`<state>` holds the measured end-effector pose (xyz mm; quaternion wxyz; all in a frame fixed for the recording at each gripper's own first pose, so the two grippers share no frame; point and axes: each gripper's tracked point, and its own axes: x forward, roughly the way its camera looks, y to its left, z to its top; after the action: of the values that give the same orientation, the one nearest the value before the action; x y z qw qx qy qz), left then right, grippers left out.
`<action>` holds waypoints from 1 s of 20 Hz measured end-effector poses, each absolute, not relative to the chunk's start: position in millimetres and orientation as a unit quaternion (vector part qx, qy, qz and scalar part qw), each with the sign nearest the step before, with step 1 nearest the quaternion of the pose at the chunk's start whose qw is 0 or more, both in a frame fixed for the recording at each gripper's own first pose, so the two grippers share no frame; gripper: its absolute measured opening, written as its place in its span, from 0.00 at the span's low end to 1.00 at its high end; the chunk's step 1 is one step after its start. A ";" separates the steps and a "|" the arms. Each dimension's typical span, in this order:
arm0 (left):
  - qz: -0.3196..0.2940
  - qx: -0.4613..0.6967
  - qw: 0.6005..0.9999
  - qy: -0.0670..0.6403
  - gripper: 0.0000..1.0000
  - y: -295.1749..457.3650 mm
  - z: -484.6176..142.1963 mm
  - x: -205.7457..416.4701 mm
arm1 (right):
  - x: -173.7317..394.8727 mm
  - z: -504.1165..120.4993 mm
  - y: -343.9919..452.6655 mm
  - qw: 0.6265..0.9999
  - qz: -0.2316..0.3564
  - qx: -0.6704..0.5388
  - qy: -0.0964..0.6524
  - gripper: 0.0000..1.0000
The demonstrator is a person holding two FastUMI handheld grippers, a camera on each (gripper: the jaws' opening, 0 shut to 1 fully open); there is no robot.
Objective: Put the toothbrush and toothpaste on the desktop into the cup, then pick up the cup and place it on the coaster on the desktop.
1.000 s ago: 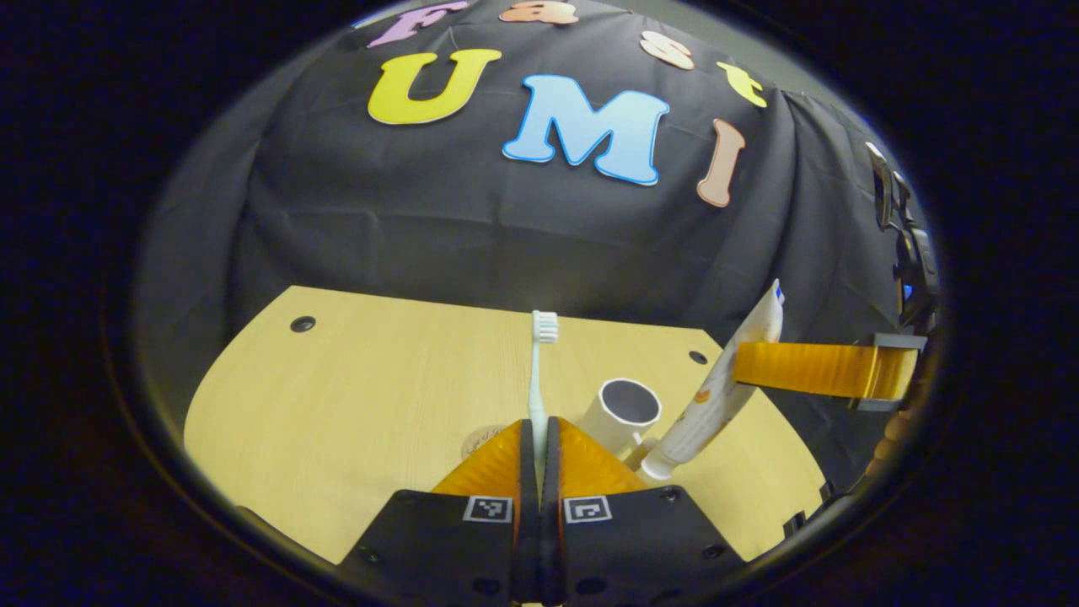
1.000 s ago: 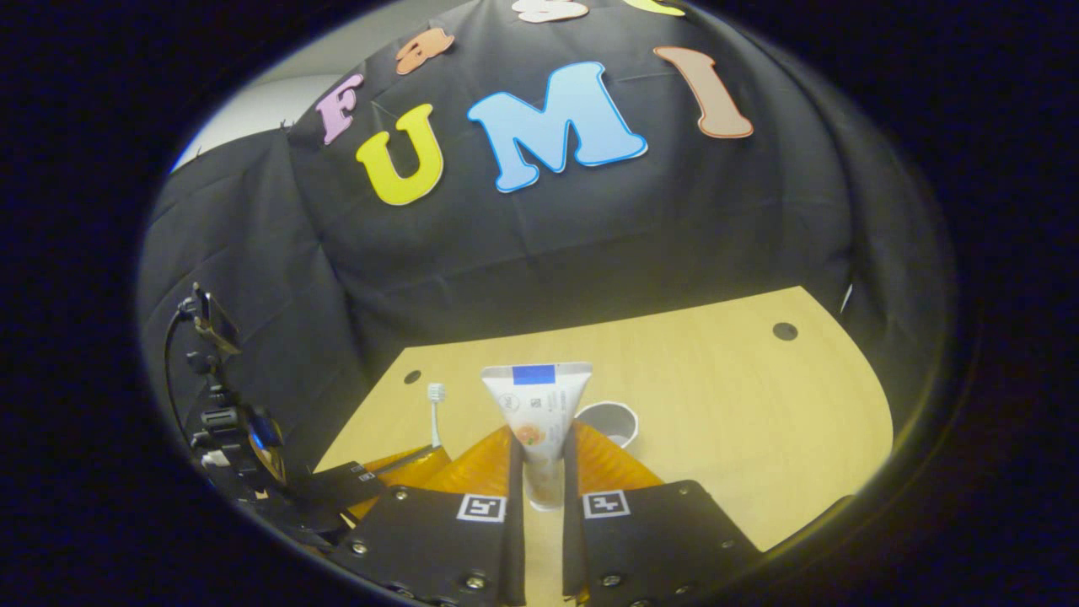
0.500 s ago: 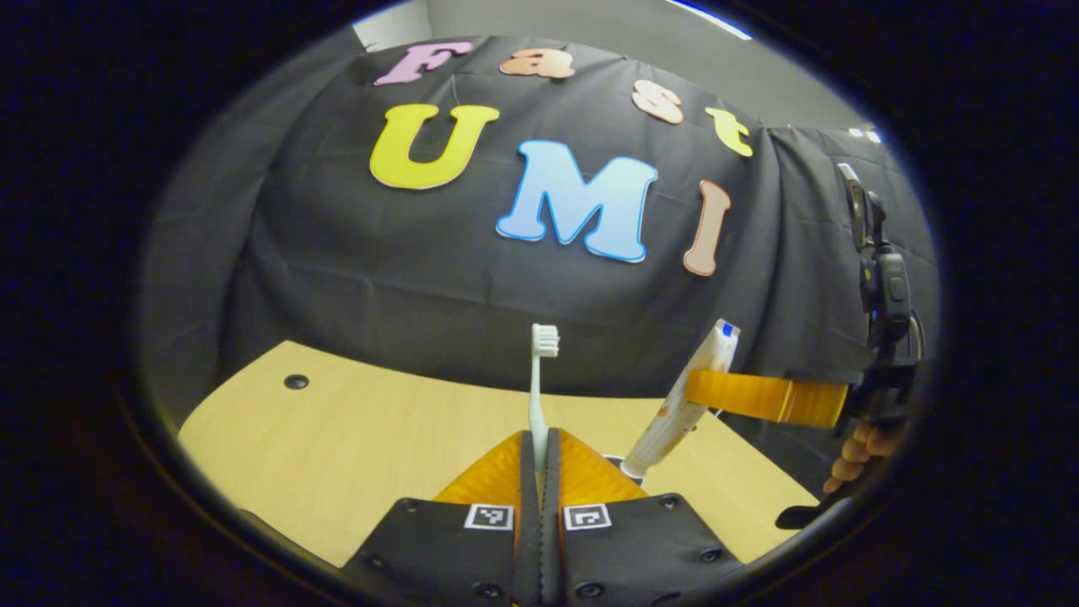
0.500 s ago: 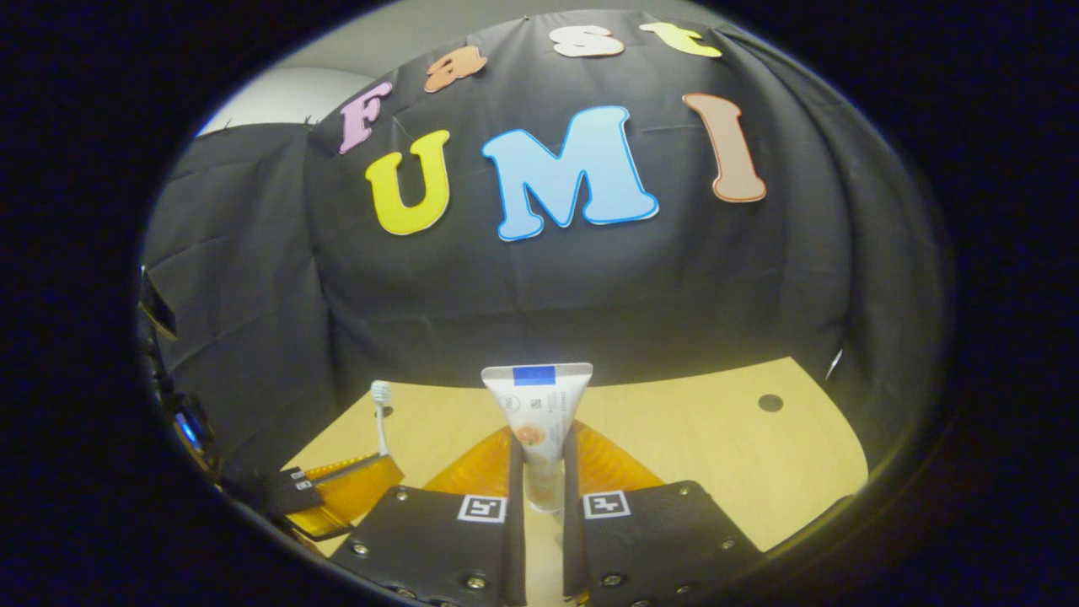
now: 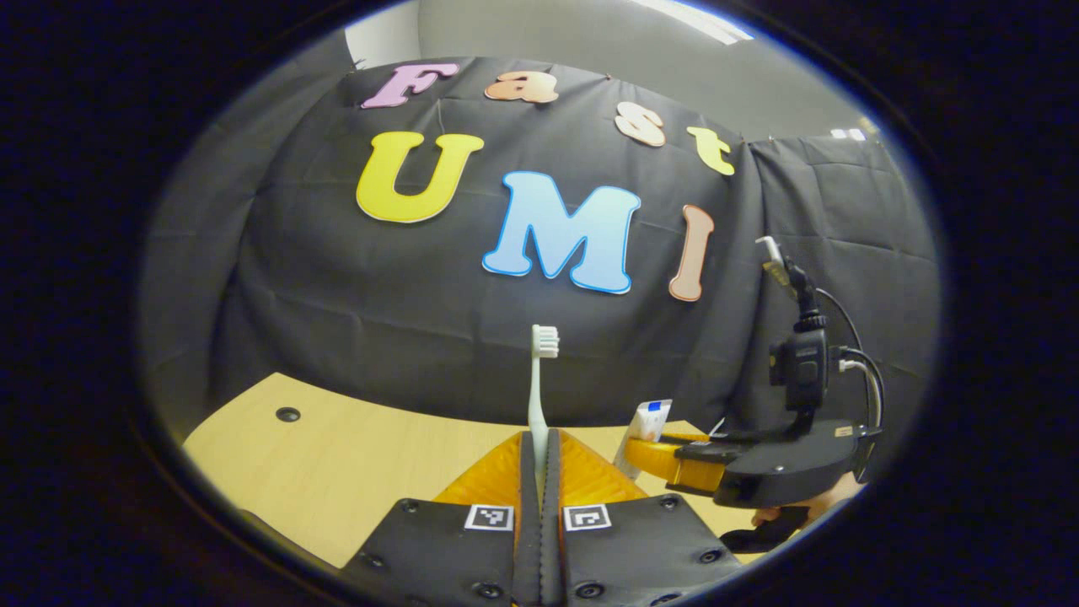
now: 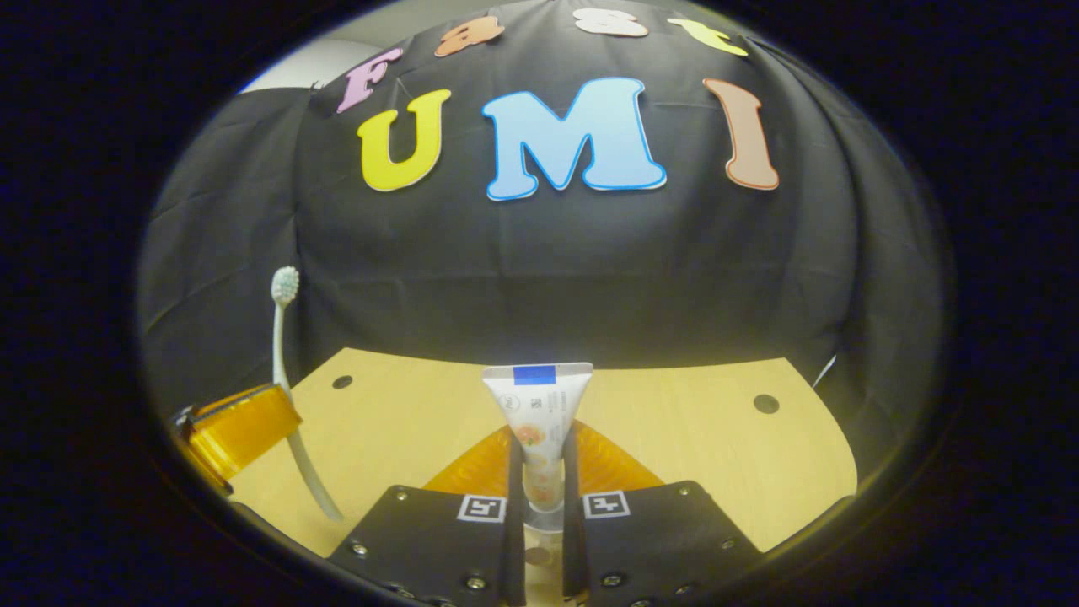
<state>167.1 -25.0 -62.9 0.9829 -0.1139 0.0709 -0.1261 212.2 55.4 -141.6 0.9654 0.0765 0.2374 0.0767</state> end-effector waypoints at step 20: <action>-0.135 -0.114 0.980 0.094 0.07 -32.7 -73.8 172.3 | 211.2 -210.7 50.5 0.944 0.068 0.083 0.312 0.34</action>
<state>172.3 -32.7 -73.8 0.9798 -0.1140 0.0941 -0.1348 211.2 50.5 -210.7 0.9442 0.0826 0.3116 0.0679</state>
